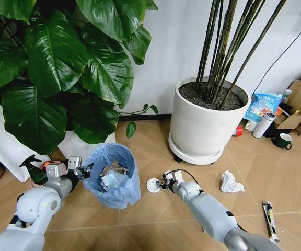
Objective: Pick up the trash bin and place the garbage on the floor into it.
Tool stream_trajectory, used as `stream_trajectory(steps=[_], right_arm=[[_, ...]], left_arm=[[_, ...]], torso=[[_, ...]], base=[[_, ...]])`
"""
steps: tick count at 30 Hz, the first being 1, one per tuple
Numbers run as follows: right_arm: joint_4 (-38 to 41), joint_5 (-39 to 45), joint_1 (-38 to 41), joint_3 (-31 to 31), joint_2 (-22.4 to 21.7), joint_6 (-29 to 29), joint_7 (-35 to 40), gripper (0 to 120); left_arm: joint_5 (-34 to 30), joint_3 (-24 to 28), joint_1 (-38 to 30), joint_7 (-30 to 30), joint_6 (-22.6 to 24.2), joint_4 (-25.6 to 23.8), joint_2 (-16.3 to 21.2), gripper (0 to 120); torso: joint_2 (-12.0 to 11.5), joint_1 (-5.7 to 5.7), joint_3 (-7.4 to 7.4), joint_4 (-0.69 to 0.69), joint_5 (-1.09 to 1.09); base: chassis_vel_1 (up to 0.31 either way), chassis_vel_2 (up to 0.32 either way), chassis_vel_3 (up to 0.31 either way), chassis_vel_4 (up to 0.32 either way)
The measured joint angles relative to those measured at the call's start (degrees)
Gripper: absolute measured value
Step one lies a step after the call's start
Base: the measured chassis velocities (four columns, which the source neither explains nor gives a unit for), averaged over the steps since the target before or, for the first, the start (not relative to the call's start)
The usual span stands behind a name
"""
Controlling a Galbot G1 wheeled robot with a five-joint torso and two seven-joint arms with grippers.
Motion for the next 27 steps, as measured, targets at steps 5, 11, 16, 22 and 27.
stream_trajectory(steps=[5,11,16,22,27], right_arm=[[0.13,0.06,-0.37,0.22,0.01,0.13,-0.09,14],[0.45,0.33,-0.74,0.26,-0.04,0.15,-0.17,0],[1.16,0.82,-1.33,0.62,-0.13,0.38,0.09,0],[5.05,1.35,-2.88,2.94,-0.57,0.34,0.79,0],[14.46,3.25,-5.03,7.07,-2.31,-0.91,2.38,0]], left_arm=[[0.02,0.01,-0.09,0.04,-0.04,0.06,-0.07,0],[0.06,0.01,-0.03,0.09,-0.06,0.05,-0.09,0],[0.07,-0.01,0.06,0.13,-0.09,-0.07,-0.23,0],[0.05,0.01,0.25,0.13,-0.11,-0.23,-0.1,0],[-0.18,0.15,0.08,0.13,-0.14,-0.23,0.44,0]], torso=[[0.0,0.0,0.01,0.0,0.01],[0.0,0.0,0.01,0.01,0.02],[0.0,0.0,0.01,0.01,0.01],[-0.01,0.0,0.02,0.01,0.02],[-0.01,0.0,0.02,0.0,0.01]], base=[[0.0,0.0,0.0,0.0],[0.0,0.0,0.0,0.0],[0.0,0.0,0.0,0.0],[0.0,0.0,0.0,0.0],[0.0,0.0,0.0,0.0]])
